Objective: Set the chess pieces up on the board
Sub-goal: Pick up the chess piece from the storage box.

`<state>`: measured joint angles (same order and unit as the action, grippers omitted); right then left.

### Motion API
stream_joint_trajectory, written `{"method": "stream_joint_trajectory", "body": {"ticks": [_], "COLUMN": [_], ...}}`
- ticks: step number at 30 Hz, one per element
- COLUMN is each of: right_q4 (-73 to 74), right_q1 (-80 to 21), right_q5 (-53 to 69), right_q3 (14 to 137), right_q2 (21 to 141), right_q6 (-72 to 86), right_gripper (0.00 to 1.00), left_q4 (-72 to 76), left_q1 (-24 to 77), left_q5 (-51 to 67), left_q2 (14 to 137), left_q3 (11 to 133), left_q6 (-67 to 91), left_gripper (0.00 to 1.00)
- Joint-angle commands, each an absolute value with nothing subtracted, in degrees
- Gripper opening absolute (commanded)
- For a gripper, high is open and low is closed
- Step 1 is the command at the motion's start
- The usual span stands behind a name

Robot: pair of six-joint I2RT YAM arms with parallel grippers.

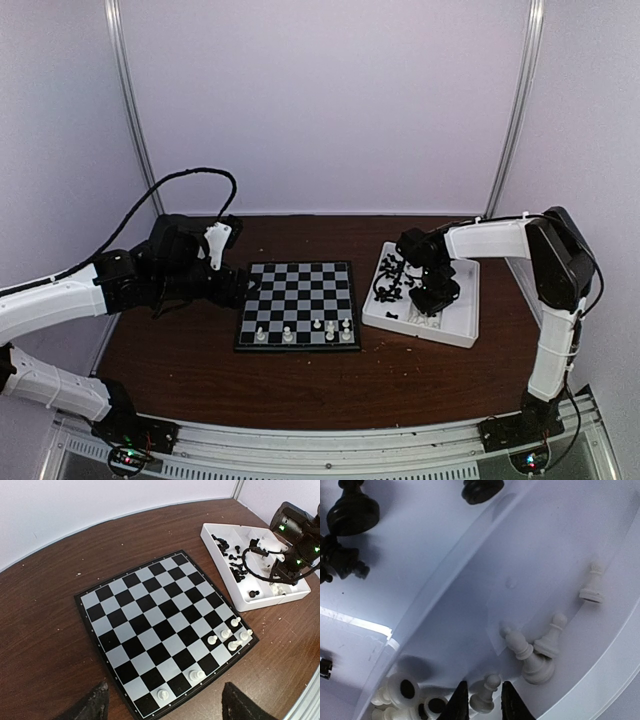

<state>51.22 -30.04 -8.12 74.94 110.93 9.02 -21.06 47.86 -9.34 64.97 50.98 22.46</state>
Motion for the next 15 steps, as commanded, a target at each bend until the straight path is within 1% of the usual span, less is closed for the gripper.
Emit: {"method": "stream_joint_trajectory", "body": {"ticks": [1, 5, 9, 12, 15], "right_q4": [54.8, 54.3, 54.1, 54.1, 54.7], "right_q1": [-30.5, -30.7, -30.8, -30.9, -31.0], "right_q5": [-10.6, -8.7, -6.9, -6.3, -6.3], "right_q3": [76.2, 76.2, 76.6, 76.8, 76.6], "right_q2": [111.9, 111.0, 110.6, 109.9, 109.7], "right_q6": [12.1, 12.9, 12.8, 12.8, 12.9], "right_gripper": [0.25, 0.23, 0.17, 0.17, 0.21], "left_q4": [-18.6, -18.7, -19.0, -19.5, -19.6], "left_q1": [48.1, 48.1, 48.0, 48.1, 48.0], "left_q5": [-9.5, -9.6, -9.9, -10.5, -10.7], "left_q2": [65.2, 65.2, 65.0, 64.6, 64.3], "left_q3": [50.7, 50.7, 50.7, 50.7, 50.6], "left_q6": [22.6, 22.4, 22.1, 21.8, 21.7], "left_gripper": [0.77, 0.77, 0.77, 0.77, 0.77]}}
